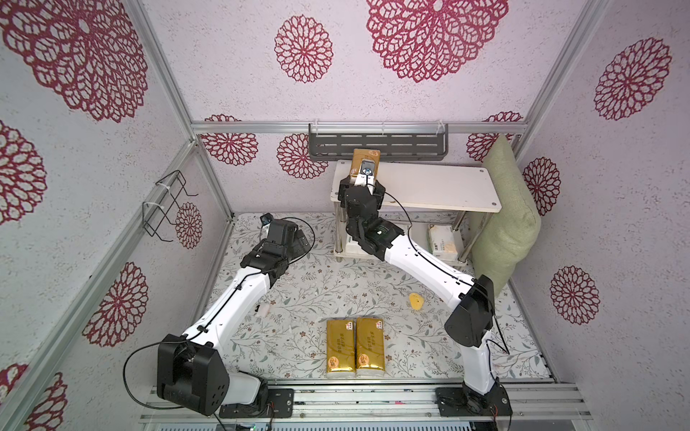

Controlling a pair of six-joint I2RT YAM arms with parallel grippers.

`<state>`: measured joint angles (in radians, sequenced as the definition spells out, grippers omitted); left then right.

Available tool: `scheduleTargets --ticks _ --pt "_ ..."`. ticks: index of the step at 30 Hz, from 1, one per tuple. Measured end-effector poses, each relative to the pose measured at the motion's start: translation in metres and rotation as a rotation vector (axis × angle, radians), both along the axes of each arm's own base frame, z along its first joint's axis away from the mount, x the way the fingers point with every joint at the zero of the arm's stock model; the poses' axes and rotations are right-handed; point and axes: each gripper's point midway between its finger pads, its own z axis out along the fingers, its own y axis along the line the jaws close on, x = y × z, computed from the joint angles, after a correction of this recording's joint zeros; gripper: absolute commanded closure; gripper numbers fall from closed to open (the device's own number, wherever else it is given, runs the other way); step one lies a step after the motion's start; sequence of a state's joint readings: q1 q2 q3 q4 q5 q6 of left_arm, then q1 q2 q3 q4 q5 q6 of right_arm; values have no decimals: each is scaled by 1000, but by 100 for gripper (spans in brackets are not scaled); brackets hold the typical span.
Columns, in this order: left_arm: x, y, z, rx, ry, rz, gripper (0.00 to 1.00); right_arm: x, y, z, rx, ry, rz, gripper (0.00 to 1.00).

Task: Place the tissue boxes on the shelf by color
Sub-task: Adjust the box of tissues on the shelf.

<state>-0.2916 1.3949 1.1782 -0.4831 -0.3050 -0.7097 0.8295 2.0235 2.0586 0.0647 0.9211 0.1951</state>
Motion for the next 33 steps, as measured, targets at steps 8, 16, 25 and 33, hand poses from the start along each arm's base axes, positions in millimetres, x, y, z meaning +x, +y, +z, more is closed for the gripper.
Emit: scheduleTargets --ticks 8,16,25,33 --pt "0 0 0 0 0 0 3 1 -1 -1 0 6 -3 16" --pt "0 0 0 0 0 0 3 2 -1 -3 -2 13 -2 8" --pt "0 0 0 0 0 0 2 3 -2 -4 -4 17 0 1" --pt "0 0 0 0 0 0 3 3 -2 -5 -11 20 1 1"
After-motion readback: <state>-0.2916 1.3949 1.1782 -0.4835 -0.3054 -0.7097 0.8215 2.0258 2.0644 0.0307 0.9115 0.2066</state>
